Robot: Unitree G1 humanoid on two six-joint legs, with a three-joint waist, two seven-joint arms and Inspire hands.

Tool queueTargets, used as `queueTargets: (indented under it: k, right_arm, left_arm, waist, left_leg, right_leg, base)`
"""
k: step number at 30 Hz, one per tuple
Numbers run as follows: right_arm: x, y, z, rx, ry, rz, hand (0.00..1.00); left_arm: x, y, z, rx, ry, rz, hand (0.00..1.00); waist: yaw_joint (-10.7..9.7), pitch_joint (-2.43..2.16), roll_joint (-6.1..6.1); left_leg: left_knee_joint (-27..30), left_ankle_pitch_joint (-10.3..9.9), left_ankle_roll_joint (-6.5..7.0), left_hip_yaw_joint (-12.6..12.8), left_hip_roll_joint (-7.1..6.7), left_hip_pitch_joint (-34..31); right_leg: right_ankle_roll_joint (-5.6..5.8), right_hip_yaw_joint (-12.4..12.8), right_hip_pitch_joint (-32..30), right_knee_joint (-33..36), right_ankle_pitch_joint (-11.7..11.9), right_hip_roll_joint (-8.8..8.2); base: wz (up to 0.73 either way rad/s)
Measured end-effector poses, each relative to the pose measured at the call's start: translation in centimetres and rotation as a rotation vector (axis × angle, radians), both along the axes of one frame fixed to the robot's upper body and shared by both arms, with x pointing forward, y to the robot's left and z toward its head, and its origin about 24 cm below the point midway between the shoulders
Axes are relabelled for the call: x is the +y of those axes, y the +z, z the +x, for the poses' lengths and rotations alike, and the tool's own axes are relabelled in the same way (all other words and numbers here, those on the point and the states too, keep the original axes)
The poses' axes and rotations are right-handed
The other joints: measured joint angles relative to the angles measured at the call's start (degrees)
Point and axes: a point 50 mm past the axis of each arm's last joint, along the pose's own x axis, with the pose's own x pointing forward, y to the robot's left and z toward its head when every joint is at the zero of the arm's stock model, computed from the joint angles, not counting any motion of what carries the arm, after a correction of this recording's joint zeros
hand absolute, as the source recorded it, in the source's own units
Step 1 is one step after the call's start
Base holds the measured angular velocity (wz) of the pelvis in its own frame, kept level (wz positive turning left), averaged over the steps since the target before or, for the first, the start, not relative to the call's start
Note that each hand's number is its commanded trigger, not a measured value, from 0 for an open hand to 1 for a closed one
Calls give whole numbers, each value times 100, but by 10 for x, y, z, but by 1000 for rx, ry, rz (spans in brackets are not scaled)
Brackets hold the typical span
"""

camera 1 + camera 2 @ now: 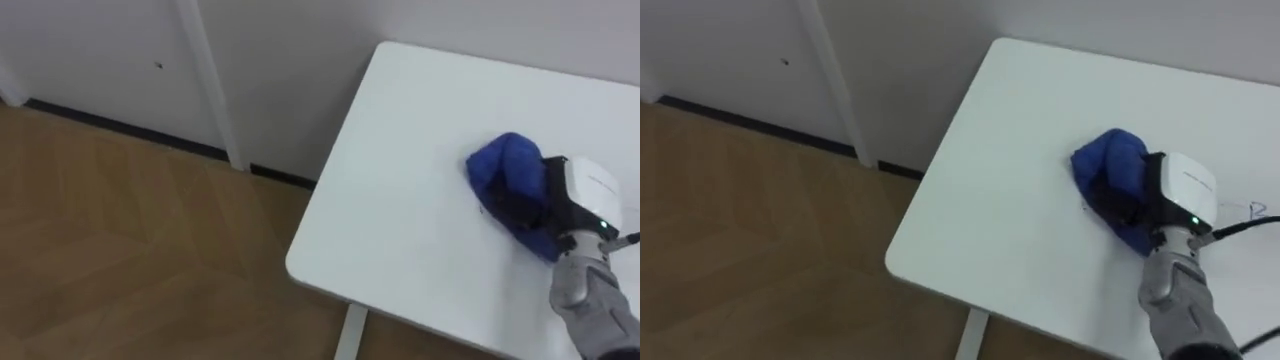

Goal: Wipe table

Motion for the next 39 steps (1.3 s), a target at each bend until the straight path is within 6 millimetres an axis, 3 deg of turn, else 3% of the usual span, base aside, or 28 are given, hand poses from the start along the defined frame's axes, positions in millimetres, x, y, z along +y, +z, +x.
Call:
queueTargets:
  k: [2, 5, 6, 10, 14, 18, 22, 23, 25, 26, 27, 29, 32, 36, 39]
  right_arm:
    - [-12, -5, -7, 2, -73, 52, 100]
    - [-38, -16, -32, 28, -226, 107, 100]
    - [-50, -19, -43, 43, -292, 123, 100]
    - [-74, -29, -80, 75, -469, 176, 100]
    - [-91, -30, -111, 82, -582, 169, 100]
    - [-91, -32, -118, 88, -589, 154, 100]
    - [-78, -21, -89, 49, -489, 58, 100]
    - [-73, -16, -78, 39, -452, 19, 100]
    - [-56, -9, -53, 28, -356, -30, 100]
    - [-37, -3, -29, 18, -250, -67, 100]
    - [-26, 1, -16, 12, -184, -92, 100]
    - [31, 13, 27, -22, 83, -168, 100]
    - [77, 27, 57, -41, 280, -190, 100]
    - [83, 30, 62, -45, 325, -176, 100]
    - [74, 19, 50, -36, 310, -146, 100]
  left_arm:
    - [1, 1, -14, 34, 8, 6, 0]
    - [4, 2, -20, 52, 31, 21, 0]
    - [9, 3, -17, 41, 47, 35, 0]
    - [22, 7, -14, 18, 73, 81, 0]
    - [24, 7, -7, -2, 82, 97, 0]
    - [23, 5, 5, -26, 65, 105, 0]
    - [18, 2, 19, -46, 40, 90, 0]
    - [15, 1, 24, -51, 19, 81, 0]
    - [10, 0, 31, -59, -9, 68, 0]
    - [8, -1, 38, -70, -22, 63, 0]
    - [7, -2, 37, -63, -25, 60, 0]
    - [3, -3, 52, -78, -54, 48, 0]
    - [-7, -2, 69, -120, -128, 21, 0]
    - [-7, -3, 61, -96, -133, 26, 0]
    - [-4, -5, 33, -21, -98, 33, 0]
  waist:
    - [-148, -34, -68]
    - [-273, -91, -142]
    - [-278, -135, -219]
    - [-288, -187, -364]
    - [-512, -183, -323]
    - [-563, -177, -280]
    - [-467, -111, -123]
    - [-409, -75, -63]
    - [-254, -51, -10]
    - [-58, -36, -3]
    - [7, -15, 21]
    - [102, 8, 30]
    - [302, 64, 73]
    - [531, 45, 62]
    - [476, 36, 12]
  left_leg:
    - [-11, 8, -14, -156, -54, 12]
    - [-11, 6, -11, -107, -75, 71]
    - [-24, 6, -11, -67, -77, 63]
    - [-33, 2, -9, 26, -56, 67]
    - [-15, -27, 14, 24, -55, 98]
    - [16, -77, 1, 105, 10, 76]
    - [103, -109, -44, 298, 144, -61]
    - [93, -98, -61, 395, 190, -93]
    - [100, -74, -99, 490, 252, -170]
    - [100, -59, -135, 483, 288, -236]
    - [114, -63, -160, 466, 315, -266]
    - [247, -45, -261, 126, 327, -464]
    - [402, -49, -324, 9, 337, -583]
    - [439, -22, -361, 55, 309, -620]
    - [442, -22, -361, 47, 257, -569]
  right_leg:
    - [13, -187, 96, -38, -67, -34]
    - [48, -435, 313, -139, -121, -71]
    - [55, -446, 313, -120, -152, -80]
    - [51, -416, 333, -149, -165, -66]
    - [72, -407, 416, -194, -129, -51]
    - [50, -345, 391, -196, -76, 0]
    - [-39, -230, 204, -187, 27, 83]
    - [-68, -148, 148, -157, 62, 118]
    - [-129, 77, -32, -57, 101, 173]
    - [-175, 81, -202, 15, 131, 189]
    - [-202, 42, -238, -6, 169, 194]
    - [-268, -161, -312, -109, 216, 254]
    - [-369, -394, -354, 29, 51, 220]
    - [-405, -418, -388, 121, -132, 206]
    - [-380, -406, -261, 83, -207, 197]
  base:
    - [46]
    - [50]
    - [42]
    - [12]
    - [0]
    - [-16]
    - [-36]
    - [-65]
    - [-90]
    - [-104]
    - [-113]
    - [-36]
    - [49]
    - [77]
    - [36]
